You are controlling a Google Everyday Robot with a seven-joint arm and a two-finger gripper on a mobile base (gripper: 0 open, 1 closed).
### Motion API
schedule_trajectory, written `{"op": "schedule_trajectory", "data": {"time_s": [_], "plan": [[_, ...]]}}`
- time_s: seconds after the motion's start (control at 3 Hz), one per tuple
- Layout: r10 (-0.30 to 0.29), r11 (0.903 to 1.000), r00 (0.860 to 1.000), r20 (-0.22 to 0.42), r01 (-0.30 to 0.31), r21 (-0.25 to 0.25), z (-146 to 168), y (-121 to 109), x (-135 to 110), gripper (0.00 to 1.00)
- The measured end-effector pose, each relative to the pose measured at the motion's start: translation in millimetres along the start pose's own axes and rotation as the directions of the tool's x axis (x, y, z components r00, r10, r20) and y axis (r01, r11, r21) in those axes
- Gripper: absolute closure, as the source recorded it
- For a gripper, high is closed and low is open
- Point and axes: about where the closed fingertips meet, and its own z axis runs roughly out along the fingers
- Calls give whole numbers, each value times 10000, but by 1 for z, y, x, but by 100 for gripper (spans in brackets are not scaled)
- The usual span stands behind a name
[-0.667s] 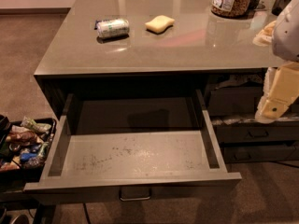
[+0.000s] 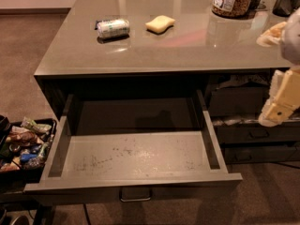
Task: Close top drawer
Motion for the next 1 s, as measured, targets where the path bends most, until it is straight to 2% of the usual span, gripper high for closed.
{"op": "schedule_trajectory", "data": {"time_s": [0.33,0.67,1.0], "plan": [[-42,9989,9904,1379,-23,473,7,15,16,0],[-137,9917,9649,2623,-204,1271,14,35,29,0],[-393,9878,9460,3219,-118,1554,7,37,22,0]]}}
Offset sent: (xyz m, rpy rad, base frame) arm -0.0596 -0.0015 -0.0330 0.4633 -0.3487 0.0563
